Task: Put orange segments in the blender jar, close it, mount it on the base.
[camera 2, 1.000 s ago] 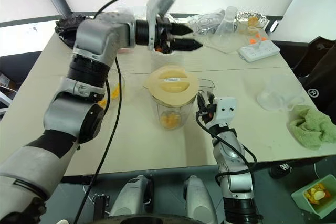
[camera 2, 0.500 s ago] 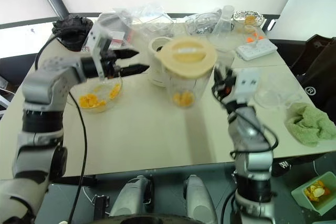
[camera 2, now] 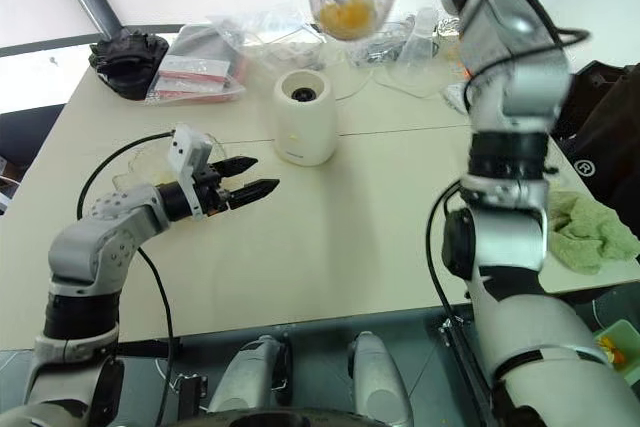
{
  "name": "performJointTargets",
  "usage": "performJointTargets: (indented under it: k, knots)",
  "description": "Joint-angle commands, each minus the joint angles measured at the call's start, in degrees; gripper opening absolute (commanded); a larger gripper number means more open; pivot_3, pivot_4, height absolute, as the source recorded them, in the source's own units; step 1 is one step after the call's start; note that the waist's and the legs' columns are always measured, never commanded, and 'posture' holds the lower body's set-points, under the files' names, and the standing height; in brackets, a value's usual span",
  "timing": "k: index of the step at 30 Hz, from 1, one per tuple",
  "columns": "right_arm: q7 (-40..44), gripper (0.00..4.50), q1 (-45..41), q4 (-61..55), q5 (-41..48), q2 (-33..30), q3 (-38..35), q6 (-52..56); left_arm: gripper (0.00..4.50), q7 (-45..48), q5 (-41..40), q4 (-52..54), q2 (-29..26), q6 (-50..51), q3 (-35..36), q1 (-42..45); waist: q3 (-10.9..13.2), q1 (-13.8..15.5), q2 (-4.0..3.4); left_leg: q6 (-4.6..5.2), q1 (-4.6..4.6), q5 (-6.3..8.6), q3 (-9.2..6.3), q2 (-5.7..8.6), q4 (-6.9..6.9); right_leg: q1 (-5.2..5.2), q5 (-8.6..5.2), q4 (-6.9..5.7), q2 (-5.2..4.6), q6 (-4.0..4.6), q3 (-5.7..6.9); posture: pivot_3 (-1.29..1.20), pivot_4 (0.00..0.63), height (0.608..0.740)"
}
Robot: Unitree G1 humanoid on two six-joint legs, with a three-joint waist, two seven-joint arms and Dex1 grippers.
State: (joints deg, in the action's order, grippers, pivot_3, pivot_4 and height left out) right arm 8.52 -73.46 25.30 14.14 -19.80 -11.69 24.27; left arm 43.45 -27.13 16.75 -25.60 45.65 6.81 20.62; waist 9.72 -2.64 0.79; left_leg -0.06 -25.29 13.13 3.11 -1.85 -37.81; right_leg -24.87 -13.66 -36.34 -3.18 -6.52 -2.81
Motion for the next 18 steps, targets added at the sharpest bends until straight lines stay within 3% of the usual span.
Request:
performJointTargets:
  k: [1,7,18]
  knots:
    - [1.3,1.07,-5.3,11.9,-1.8,1.3,0.2,-10.2,3.94,-1.5,-3.4,4.4,-0.4,0.3,2.5,-1.0,0.0,0.1,0.00,0.00,-0.01,0.00,-0.03,0.00,0.03,0.00,0.00,0.00,0.01,0.00,0.01,0.00,0.150,0.740]
    - [1.3,1.07,-9.0,32.1,-3.7,5.9,0.5,-23.2,3.94,-5.7,-5.7,9.3,-0.9,1.6,4.1,-4.9,0.0,0.0,0.00,-0.01,-0.09,0.00,0.02,0.06,0.04,-0.01,0.02,0.11,-0.19,-0.01,-0.01,0.00,0.150,0.740]
    - [1.8,1.07,-9.1,39.9,-4.2,8.2,-0.1,-29.1,3.94,-8.3,-7.5,10.6,-2.0,0.7,3.2,-6.9,0.0,0.0,-0.02,-0.06,-0.02,-0.02,0.00,0.06,0.07,0.02,0.05,0.10,-0.23,0.05,0.05,0.00,0.150,0.740]
